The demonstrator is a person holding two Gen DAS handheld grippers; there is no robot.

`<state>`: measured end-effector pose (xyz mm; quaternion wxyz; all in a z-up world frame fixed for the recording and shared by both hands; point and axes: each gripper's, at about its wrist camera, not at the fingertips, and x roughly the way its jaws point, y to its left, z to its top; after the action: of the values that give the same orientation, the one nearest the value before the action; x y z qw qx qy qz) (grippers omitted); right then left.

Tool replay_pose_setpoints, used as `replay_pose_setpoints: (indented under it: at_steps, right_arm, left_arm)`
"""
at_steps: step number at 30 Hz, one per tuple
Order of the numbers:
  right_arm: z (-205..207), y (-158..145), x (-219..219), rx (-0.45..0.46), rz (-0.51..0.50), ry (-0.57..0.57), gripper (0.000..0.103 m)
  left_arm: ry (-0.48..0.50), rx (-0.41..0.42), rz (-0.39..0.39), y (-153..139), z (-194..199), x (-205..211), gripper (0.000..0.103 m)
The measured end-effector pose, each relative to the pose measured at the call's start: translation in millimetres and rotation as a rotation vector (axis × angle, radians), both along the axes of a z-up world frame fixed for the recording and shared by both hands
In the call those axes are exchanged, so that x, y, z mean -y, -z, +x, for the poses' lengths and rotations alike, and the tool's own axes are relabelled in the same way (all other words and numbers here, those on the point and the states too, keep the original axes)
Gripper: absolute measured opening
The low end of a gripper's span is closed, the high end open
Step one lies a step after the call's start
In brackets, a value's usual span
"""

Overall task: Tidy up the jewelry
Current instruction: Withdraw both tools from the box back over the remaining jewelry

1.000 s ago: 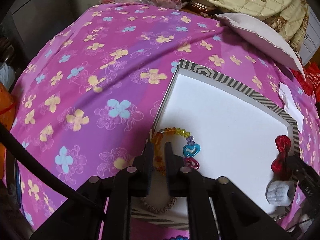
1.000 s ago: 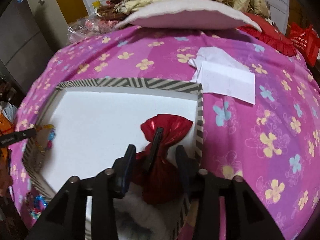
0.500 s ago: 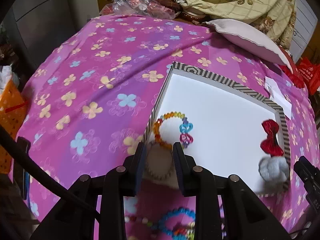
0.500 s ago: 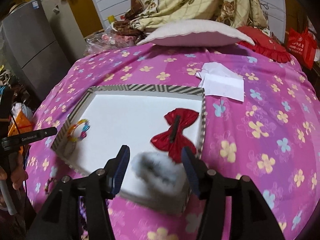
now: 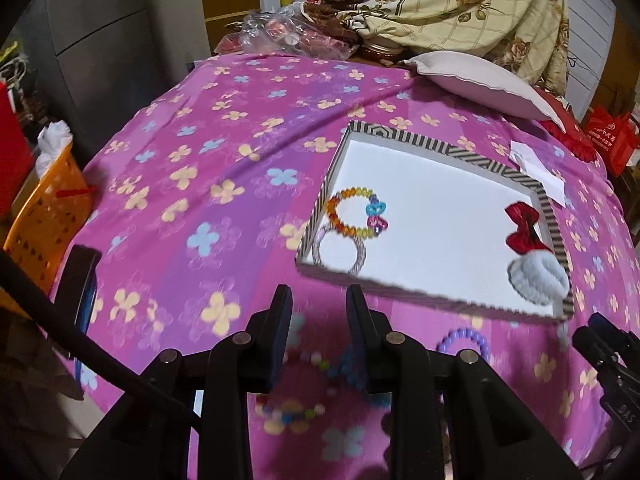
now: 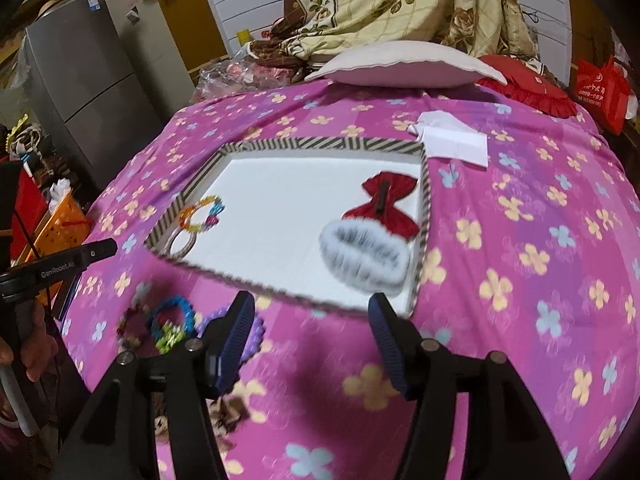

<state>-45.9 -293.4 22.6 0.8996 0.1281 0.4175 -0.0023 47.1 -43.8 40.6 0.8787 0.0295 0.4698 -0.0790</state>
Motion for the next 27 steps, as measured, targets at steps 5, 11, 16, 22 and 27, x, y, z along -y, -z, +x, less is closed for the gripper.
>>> replay_pose_setpoints:
  at_steps: [5, 11, 16, 22, 27]
  right_arm:
    - [-15.2, 6.8, -14.6, -0.002, 0.022, -0.013, 0.062]
    - [-28.2, 11.6, -29.5, -0.005, 0.037, -0.036, 0.064]
    - [-39.8, 10.9, -41.4, 0.0, 0.042, -0.058, 0.065]
    - [-50.6, 9.0, -50.0, 0.002, 0.039, -0.073, 0.066]
    - [-54.6, 9.2, -52.1, -0.001, 0.039, -0.074, 0.068]
  left_arm:
    - [-0.027, 0.01, -0.001, 3.0, -22.6, -11.6, 0.045]
    - [-0.07, 0.01, -0.01, 12.5, -47.4, -24.6, 0.045]
    - [-0.073, -0.013, -0.018, 20.2, -61.2, -27.6, 0.045]
    - [-0.064, -0.002, -0.014, 20.7, -74.9, -27.2, 0.045]
    - [-0.055, 0.0, -0.012, 20.6, -82.1, -27.8, 0.045]
